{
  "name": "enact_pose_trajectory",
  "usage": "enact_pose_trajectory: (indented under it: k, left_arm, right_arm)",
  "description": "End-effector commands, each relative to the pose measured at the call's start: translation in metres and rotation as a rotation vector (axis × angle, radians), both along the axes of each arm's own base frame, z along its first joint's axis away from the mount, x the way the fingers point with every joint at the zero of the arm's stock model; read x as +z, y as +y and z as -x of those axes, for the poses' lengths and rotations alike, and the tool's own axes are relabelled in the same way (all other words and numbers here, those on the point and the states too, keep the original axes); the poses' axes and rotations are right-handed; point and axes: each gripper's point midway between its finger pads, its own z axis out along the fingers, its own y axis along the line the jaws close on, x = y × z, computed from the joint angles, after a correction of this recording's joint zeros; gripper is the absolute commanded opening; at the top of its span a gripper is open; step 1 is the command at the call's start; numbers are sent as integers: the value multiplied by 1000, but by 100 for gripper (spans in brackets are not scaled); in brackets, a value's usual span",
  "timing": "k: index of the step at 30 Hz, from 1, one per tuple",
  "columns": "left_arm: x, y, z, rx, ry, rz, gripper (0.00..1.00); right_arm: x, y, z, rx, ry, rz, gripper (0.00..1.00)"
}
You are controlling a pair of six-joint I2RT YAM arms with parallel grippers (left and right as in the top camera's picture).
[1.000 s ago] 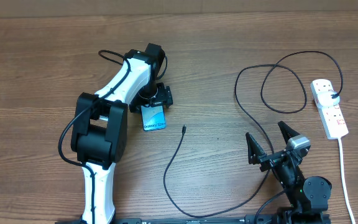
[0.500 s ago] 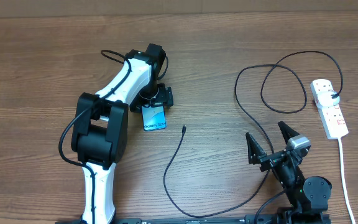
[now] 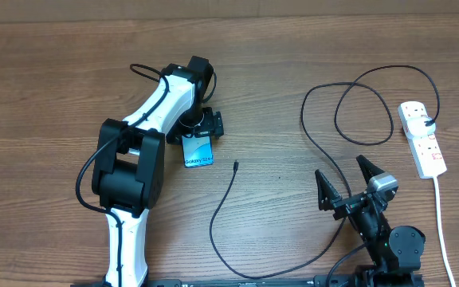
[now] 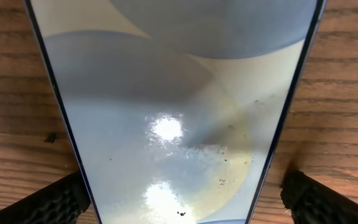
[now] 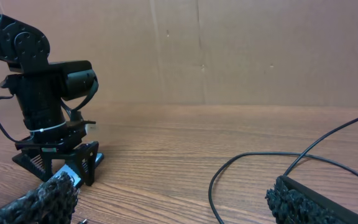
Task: Plug charger to phone and switch on socket
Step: 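Lift and tilt the phone upright with the left gripper, then move the right gripper toward the phone held by the left gripper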
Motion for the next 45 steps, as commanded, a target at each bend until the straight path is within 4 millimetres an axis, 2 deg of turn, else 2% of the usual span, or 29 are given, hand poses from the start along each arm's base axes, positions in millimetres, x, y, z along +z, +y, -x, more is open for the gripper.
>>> enact_pose_trajectory:
  k: [1,3,14,16,18,24,29,31,35,38,42,45]
  left_arm:
    - [-20,13,16,35,72,-63,91]
    - [-20,19,16,74,69,-88,87]
    - [-21,16,12,11,53,-73,88]
    - [-21,15,12,1,54,-72,86]
    - [-21,15,12,-1,54,-72,79]
    - [-21,17,10,12,54,-58,77]
    - [-17,0,10,-11,76,85,75]
    - [-15,-6,9,-10,84,140,75]
    - [-7,-19,8,-55,91,278,75]
    - [1,-32,7,-99,91,403,76]
    - [8,-41,7,-128,86,509,77]
    - [10,-43,7,-134,85,527,77]
  right_arm:
    - [-2,3,1,15,-3,-3,100]
    - [-2,3,1,15,-3,-3,100]
    - [-2,3,1,14,-3,-3,100]
    - [-2,3,1,15,-3,-3,100]
    - [-2,3,1,15,-3,-3,100]
    - [-2,3,1,15,-3,-3,100]
    - [-1,-1,-1,-10,-9,6,100]
    - [7,-7,-3,-47,-44,7,100]
    - [13,9,4,53,-55,-31,100]
    - [27,35,19,225,-110,-28,100]
    - [36,35,22,231,0,-146,100]
    - [63,34,24,221,60,-156,100]
